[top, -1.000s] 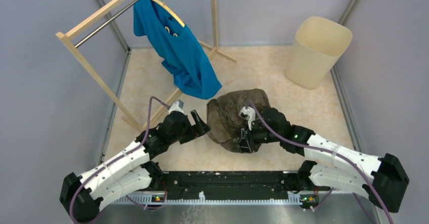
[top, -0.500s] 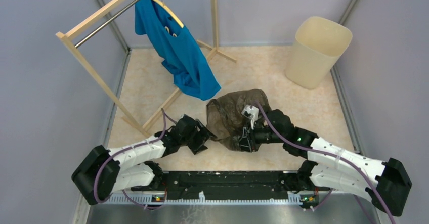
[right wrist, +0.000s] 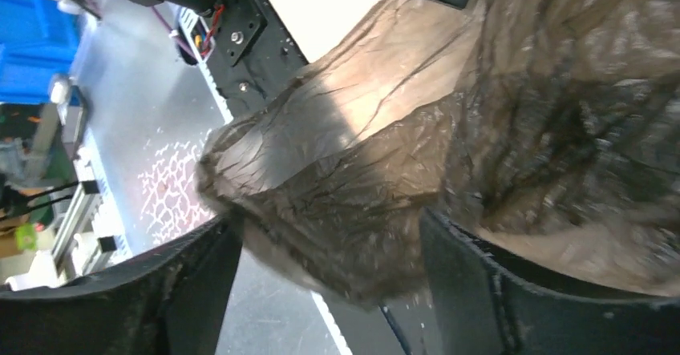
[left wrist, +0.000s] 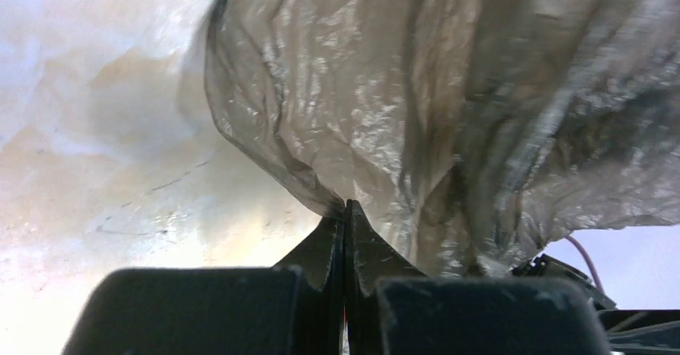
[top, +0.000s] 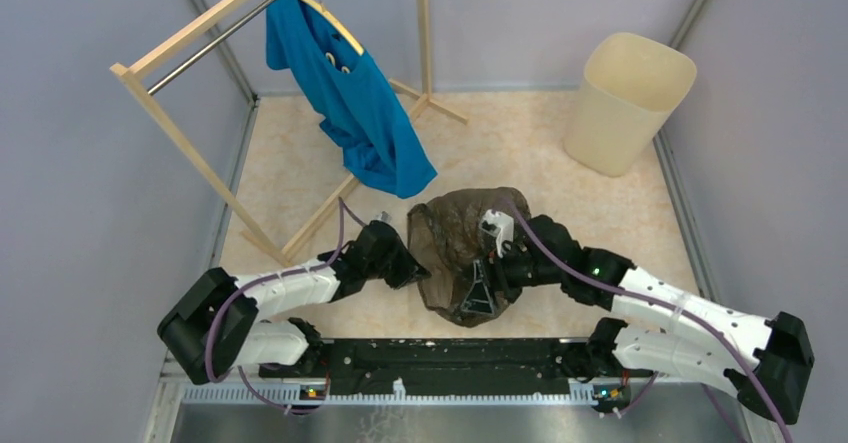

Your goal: Put the trash bags into the trash bin

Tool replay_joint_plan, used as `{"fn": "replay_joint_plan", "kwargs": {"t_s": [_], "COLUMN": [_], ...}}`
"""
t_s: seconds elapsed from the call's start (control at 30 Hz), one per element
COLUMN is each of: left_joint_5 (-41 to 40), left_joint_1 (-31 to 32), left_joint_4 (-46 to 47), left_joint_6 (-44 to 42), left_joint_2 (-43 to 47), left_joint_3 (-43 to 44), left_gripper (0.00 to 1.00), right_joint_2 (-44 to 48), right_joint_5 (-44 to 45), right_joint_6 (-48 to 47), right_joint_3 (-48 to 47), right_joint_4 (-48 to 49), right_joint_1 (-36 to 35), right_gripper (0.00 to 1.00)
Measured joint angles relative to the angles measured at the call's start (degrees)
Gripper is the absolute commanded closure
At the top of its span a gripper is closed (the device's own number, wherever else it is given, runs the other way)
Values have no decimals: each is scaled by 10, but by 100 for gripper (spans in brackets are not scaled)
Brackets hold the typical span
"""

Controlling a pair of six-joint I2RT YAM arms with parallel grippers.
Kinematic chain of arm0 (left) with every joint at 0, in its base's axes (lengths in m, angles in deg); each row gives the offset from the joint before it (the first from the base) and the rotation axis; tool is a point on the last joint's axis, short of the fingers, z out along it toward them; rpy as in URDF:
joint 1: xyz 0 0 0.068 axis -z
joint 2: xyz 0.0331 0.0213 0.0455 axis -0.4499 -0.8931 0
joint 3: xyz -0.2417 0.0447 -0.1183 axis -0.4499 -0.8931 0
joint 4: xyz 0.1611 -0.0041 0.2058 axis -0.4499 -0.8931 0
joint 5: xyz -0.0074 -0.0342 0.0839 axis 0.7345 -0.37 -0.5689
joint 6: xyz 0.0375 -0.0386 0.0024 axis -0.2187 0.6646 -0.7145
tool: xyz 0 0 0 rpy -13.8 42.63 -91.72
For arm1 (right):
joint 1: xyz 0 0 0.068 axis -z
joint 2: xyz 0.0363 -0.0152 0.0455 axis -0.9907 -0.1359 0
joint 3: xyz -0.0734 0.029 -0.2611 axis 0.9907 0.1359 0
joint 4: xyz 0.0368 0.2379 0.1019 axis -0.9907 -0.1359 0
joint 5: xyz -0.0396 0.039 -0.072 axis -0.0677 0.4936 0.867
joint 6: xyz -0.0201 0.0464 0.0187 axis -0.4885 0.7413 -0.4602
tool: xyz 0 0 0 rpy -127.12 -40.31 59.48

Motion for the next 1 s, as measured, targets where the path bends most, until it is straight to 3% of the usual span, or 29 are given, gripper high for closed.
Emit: {"fn": "replay_joint_plan", "kwargs": {"t_s": [0.13, 0.37, 0.67, 1.0], "left_joint_5": [-26, -56, -33, -6], "left_joint_1": [0, -1, -1, -1], "left_joint_4": [-26, -35, 21, 25], "left_joint_6": [-83, -200, -222, -232], "left_joint_2": [28, 136, 183, 195], "left_joint_3": [29, 33, 16, 17], "left_gripper": [100, 100, 100, 100], "right_joint_2": [2, -33, -273, -321], "right_joint_5": [70, 214, 286, 372], "right_joint_6": [-11, -7, 43, 53], "right_joint_3": [-105, -172, -187, -209], "right_joint_4": [-104, -104, -22, -1], "right_joint_1": [0, 0, -10, -39], "right_gripper": [8, 7, 31, 27]}}
